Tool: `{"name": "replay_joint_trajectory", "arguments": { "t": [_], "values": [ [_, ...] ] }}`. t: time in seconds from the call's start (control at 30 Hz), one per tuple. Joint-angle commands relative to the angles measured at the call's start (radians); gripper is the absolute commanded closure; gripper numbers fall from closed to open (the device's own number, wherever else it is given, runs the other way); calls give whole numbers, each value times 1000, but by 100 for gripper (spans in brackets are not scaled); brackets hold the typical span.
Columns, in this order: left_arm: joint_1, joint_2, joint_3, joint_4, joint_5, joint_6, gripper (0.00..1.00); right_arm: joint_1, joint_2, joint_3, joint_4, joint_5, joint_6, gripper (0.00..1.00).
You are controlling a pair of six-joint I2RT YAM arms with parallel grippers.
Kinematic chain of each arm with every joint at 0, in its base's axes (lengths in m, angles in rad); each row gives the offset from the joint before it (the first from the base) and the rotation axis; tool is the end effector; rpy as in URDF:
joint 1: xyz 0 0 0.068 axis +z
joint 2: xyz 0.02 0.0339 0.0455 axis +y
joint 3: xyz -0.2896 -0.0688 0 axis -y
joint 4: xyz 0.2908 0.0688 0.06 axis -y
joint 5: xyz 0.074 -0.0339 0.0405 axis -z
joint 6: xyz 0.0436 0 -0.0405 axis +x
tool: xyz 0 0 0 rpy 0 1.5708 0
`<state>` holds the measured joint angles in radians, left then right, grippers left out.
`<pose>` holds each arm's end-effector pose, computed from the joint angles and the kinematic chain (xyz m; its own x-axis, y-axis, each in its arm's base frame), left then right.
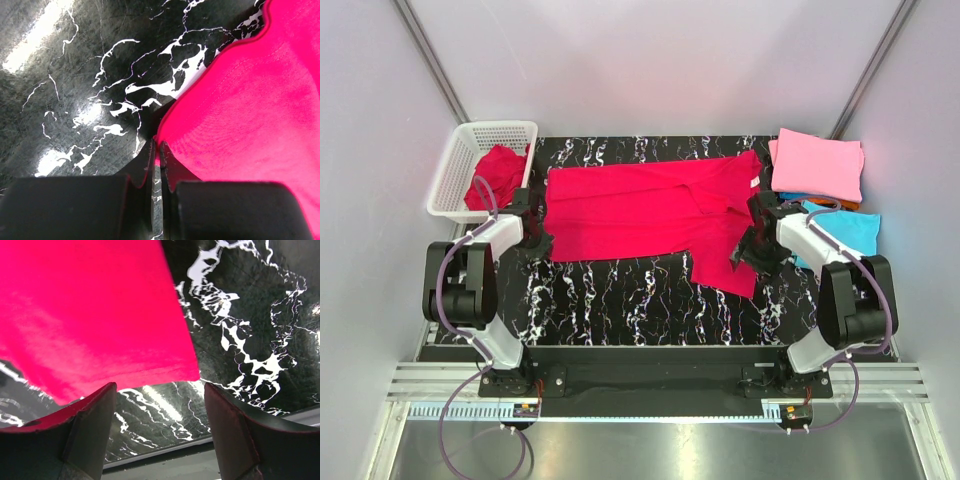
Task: Fold and stack the t-shirts
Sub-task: Fold the tshirt
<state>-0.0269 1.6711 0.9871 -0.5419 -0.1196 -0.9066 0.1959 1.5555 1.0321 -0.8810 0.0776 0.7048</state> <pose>0.3520 -0.0043 0.1540 -0.5692 -0.7668 -0.2968 -0.7492 0.6324 -0.1970 0.3115 0.0584 0.1938 -0.8544 0.4890 -0.1757 0.4885 0.8712 0.0491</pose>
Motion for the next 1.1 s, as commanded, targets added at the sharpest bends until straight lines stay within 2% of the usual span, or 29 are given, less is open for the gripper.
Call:
{"name": "replay_joint_trajectory", "arguments": {
  "t": [0.0, 0.1, 0.23, 0.53, 0.83, 1.07],
  "values": [
    [5, -51, 19, -3, -31, 14, 100, -7, 24, -26, 39, -4, 64, 23],
    [5, -57, 22, -6, -32, 14, 100, -16, 43, -66, 51, -31, 94, 27],
    [5, -62, 22, -10, -34, 14, 100, -38, 90, -102, 59, -50, 122, 36],
    [5, -56, 28, -15, -35, 14, 100, -116, 63, -150, 77, -58, 107, 37],
    [5, -45, 27, -15, -38, 9, 100, -133, -21, -178, 83, -18, 62, 38],
    [5, -54, 35, -26, -52, 5, 100, -161, -12, -196, 82, 8, 29, 39]
  ]
}}
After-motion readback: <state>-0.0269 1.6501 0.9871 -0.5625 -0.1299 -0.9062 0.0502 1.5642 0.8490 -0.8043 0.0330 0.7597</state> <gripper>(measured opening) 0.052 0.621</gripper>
